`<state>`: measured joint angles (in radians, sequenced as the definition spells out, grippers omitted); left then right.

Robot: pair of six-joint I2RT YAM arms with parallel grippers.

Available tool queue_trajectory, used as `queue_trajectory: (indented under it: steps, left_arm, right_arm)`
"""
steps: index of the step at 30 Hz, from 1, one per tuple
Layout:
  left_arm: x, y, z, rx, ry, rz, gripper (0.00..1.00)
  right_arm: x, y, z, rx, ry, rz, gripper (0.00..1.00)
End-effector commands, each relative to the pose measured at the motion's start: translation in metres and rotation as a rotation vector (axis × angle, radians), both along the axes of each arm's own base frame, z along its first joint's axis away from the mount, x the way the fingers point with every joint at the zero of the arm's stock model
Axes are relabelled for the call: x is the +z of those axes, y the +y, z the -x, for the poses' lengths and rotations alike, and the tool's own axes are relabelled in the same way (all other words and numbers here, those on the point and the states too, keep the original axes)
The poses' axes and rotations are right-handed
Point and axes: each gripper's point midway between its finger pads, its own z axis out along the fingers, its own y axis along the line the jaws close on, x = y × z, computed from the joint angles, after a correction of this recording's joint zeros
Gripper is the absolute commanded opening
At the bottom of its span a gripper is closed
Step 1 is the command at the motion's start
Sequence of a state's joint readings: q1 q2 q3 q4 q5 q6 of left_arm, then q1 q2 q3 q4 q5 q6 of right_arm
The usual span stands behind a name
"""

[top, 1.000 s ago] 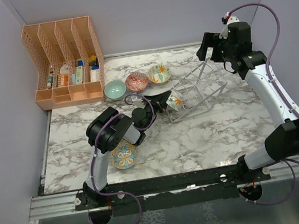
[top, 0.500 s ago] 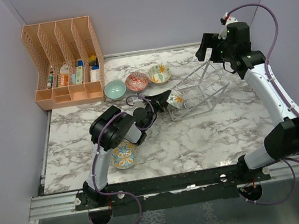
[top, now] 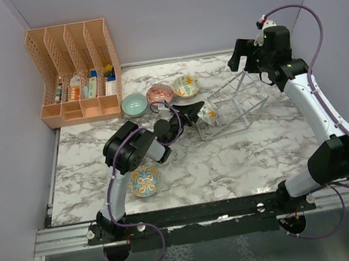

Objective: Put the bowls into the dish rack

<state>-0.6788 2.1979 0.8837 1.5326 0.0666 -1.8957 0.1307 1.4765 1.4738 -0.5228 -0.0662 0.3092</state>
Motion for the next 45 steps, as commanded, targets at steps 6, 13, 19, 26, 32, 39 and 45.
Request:
queue_trajectory:
  steps: [6, 13, 19, 26, 32, 39, 45]
  left_arm:
    - [0.084, 0.001, 0.028, -0.165, -0.371, 0.117, 0.00]
    - [0.077, -0.003, 0.025, -0.219, -0.404, 0.094, 0.00]
    - [0.063, 0.003, 0.031, -0.223, -0.376, 0.058, 0.00]
    - [0.059, -0.001, 0.022, -0.216, -0.392, 0.055, 0.00]
    - [0.067, -0.005, 0.012, -0.213, -0.409, 0.088, 0.00]
    - [0.036, -0.006, 0.012, -0.217, -0.325, 0.065, 0.00]
    - [0.010, -0.007, 0.018, -0.232, -0.258, 0.037, 0.00]
  right_arm:
    - [0.007, 0.001, -0.009, 0.015, -0.030, 0.000, 0.99]
    - [0.006, -0.001, -0.010, 0.011, -0.025, 0.004, 0.99]
    - [0.005, -0.002, -0.011, 0.007, -0.021, 0.011, 0.99]
    - [0.002, -0.001, -0.014, 0.010, -0.013, 0.011, 0.99]
    - [0.004, -0.002, -0.015, 0.008, -0.015, 0.016, 0.99]
    - [0.002, -0.003, -0.015, 0.007, -0.008, 0.021, 0.99]
    - [-0.003, -0.001, -0.017, 0.018, 0.003, 0.015, 0.99]
